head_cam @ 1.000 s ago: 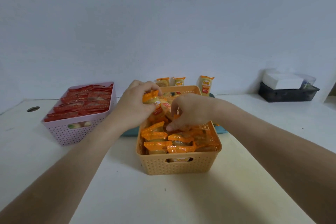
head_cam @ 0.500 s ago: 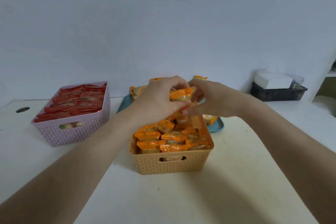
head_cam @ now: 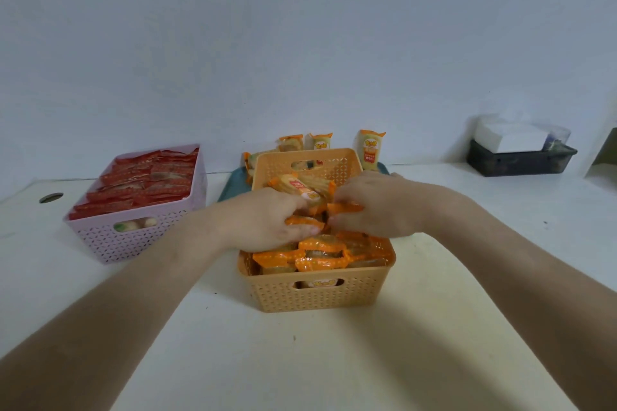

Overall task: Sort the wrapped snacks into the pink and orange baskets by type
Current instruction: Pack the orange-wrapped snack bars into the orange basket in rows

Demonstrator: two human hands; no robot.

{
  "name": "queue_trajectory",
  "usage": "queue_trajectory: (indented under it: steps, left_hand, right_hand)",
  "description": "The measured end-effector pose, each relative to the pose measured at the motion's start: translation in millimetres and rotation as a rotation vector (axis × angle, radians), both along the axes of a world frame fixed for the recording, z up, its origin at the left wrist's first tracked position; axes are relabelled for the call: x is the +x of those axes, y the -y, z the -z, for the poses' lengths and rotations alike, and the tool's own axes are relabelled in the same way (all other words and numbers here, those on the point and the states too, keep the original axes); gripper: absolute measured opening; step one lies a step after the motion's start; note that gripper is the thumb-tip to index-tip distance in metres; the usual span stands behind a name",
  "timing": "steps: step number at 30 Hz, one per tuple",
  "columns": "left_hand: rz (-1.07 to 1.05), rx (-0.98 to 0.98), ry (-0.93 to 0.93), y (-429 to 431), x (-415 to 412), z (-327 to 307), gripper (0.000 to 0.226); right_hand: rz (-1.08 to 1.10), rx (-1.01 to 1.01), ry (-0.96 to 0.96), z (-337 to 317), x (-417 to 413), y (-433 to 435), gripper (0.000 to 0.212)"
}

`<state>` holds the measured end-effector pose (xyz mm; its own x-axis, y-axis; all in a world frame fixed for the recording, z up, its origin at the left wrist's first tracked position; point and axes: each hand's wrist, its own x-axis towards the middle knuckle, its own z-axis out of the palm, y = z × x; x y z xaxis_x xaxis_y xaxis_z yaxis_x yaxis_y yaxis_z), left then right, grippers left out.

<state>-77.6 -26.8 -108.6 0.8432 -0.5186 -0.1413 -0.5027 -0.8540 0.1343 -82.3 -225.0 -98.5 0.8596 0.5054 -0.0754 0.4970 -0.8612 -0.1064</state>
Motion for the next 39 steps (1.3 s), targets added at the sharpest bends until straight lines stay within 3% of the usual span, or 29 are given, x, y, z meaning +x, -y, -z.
queue_trajectory:
  steps: [4, 7, 11, 16, 20, 22, 25, 28, 31, 33, 36, 39]
  left_hand:
    - [0.082, -0.038, 0.122, 5.8, 2.2, 12.4, 0.02]
    - [0.088, 0.016, 0.17, 6.3, 5.3, 19.4, 0.028]
    - [0.109, -0.013, 0.158, 5.8, 4.7, 17.8, 0.067]
    - [0.092, -0.06, 0.148, 3.2, 1.4, 6.5, 0.061]
    - [0.028, -0.024, -0.182, 9.7, -9.8, -5.4, 0.048]
    - [0.007, 0.014, -0.345, 8.0, -5.3, -8.3, 0.053]
    - [0.047, 0.037, -0.4, 3.1, -2.8, -5.7, 0.065]
    - [0.065, -0.233, -0.373, 1.1, -0.2, -7.8, 0.06]
    - [-0.089, -0.525, -0.015, -10.9, 12.7, -25.7, 0.026]
    - [-0.14, -0.265, 0.25, -18.2, 25.3, -33.6, 0.026]
    - [0.029, 0.212, 0.271, -12.7, 38.4, -18.5, 0.021]
    - [0.136, 0.324, 0.32, -4.0, 51.2, -3.2, 0.035]
  right_hand:
    - [0.013, -0.095, 0.059, 11.8, -12.5, -5.9, 0.057]
    - [-0.015, -0.015, 0.26, 31.3, -16.9, -8.0, 0.062]
    - [-0.014, 0.084, 0.285, 39.2, -17.1, -5.9, 0.07]
    - [0.005, 0.014, 0.265, 37.2, -17.4, -6.2, 0.076]
    - [0.031, -0.065, 0.079, 29.4, -16.5, -5.2, 0.09]
    - [0.042, -0.04, -0.052, 22.4, -17.8, -4.6, 0.092]
    - [0.069, 0.185, -0.153, 6.2, -24.7, -2.6, 0.077]
    - [0.065, 0.619, -0.155, -8.3, -7.5, 5.4, 0.035]
    - [0.1, 0.778, -0.048, -15.1, 17.3, 10.5, 0.019]
    - [0.108, 0.683, 0.01, -15.0, 34.0, 3.9, 0.027]
    - [0.078, 0.215, 0.085, -7.0, 53.9, -14.4, 0.051]
    - [0.036, -0.128, 0.089, 6.5, 64.4, -32.4, 0.066]
